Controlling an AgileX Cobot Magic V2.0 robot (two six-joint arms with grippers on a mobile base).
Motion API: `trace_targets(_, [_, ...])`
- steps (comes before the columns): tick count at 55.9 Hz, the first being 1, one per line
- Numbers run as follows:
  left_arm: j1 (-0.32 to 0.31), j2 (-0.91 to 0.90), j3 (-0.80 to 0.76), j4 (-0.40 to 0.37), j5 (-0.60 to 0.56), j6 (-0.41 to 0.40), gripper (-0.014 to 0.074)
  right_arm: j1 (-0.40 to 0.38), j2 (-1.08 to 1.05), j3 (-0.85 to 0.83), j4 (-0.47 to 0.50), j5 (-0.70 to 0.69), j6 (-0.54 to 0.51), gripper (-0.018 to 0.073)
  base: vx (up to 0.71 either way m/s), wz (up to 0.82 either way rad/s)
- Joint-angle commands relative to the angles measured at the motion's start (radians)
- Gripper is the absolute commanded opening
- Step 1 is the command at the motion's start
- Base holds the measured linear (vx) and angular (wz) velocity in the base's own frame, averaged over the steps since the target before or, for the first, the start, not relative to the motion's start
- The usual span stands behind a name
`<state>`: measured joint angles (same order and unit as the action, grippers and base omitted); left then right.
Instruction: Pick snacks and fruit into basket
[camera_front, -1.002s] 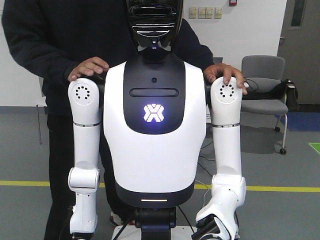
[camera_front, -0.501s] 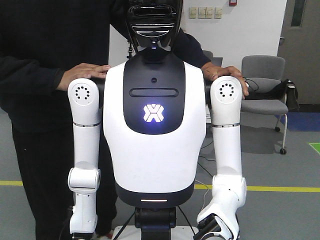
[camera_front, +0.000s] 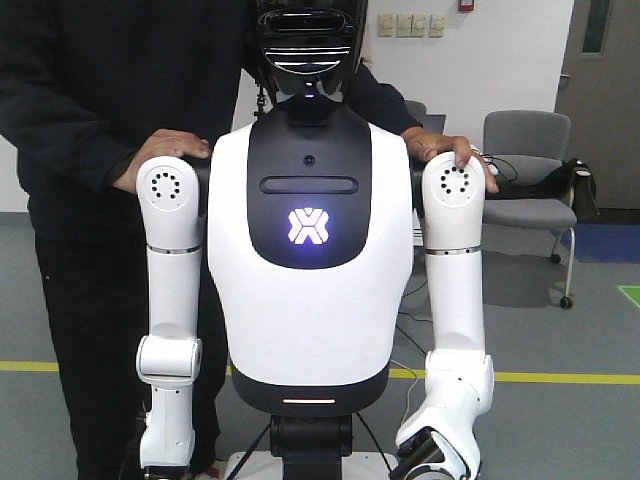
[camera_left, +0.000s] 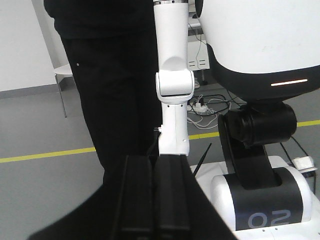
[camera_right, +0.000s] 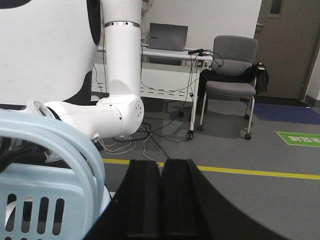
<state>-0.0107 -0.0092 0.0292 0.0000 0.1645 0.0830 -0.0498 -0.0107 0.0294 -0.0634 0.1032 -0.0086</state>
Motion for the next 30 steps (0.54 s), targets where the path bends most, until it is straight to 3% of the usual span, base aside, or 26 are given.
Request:
trace_targets(1, [0.003, -0.014, 0.003, 0.0, -0.076, -0.007, -0.0006, -0.006, -0.014, 0.006, -0.012, -0.088, -0.003, -0.0011, 0.0, 0.0])
trace_targets(30, [0.003, -0.014, 0.003, 0.0, -0.076, -0.007, -0.0006, -0.006, -0.014, 0.006, -0.012, -0.088, -0.003, -0.0011, 0.0, 0.0])
